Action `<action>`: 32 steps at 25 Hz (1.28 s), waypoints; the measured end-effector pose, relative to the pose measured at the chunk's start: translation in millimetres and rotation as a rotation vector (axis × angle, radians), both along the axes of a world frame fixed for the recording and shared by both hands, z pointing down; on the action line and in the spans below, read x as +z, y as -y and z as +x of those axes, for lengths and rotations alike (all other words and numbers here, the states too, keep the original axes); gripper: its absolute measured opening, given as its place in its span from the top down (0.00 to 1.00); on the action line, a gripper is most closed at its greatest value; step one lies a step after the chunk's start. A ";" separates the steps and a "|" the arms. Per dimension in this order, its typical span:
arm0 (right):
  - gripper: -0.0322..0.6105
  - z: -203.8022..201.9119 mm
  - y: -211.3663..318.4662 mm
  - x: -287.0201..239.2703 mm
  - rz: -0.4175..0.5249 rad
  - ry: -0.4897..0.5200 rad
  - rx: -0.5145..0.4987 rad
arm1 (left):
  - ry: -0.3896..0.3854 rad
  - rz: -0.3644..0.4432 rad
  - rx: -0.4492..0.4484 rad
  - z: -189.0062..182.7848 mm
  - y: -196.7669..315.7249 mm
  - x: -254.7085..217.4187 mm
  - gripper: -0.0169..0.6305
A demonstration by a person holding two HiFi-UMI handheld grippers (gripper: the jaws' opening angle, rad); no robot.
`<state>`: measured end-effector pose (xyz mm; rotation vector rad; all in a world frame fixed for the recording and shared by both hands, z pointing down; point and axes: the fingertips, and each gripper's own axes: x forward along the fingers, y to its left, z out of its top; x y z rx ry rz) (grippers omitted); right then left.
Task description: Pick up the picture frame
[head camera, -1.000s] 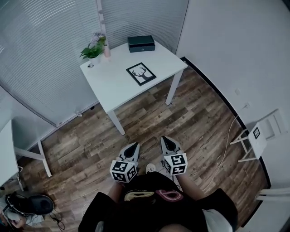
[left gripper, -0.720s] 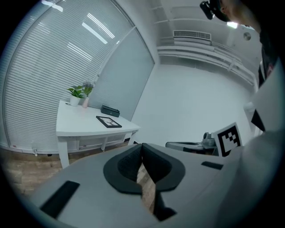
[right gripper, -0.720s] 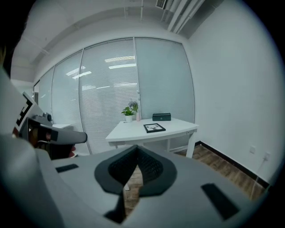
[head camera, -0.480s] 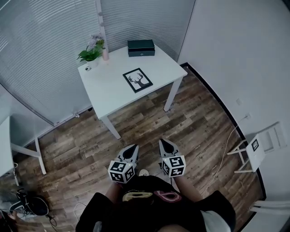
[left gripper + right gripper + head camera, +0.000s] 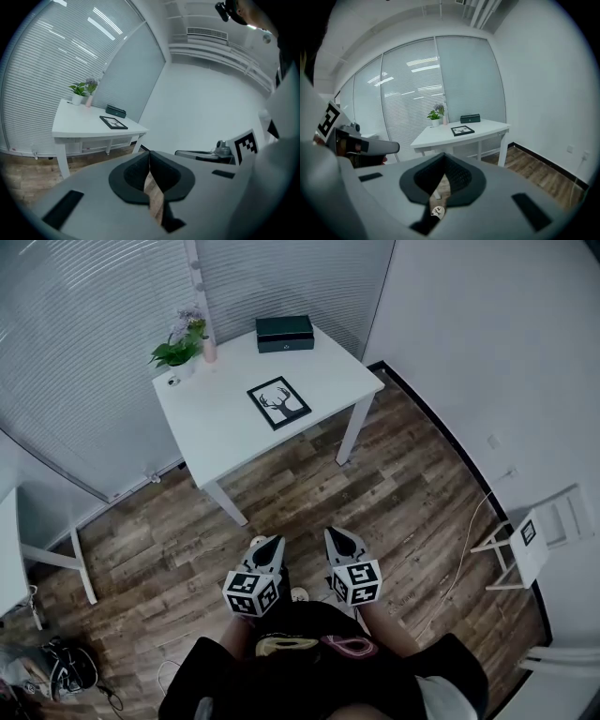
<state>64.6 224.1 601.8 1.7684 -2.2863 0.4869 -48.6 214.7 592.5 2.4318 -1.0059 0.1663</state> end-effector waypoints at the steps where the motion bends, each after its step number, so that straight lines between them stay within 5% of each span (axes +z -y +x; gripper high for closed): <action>1: 0.93 0.1 3.8 0.1 0.000 -0.002 0.004 | -0.001 -0.001 0.003 0.7 5.3 0.6 0.95; 18: 0.93 18.0 146.1 -8.7 -0.016 -0.044 0.114 | -0.019 -0.010 0.000 -1.4 170.9 -10.1 0.95; 32: 0.93 -40.7 244.2 1.5 -0.046 -0.062 0.135 | -0.002 -0.060 0.034 -48.2 287.3 1.3 0.95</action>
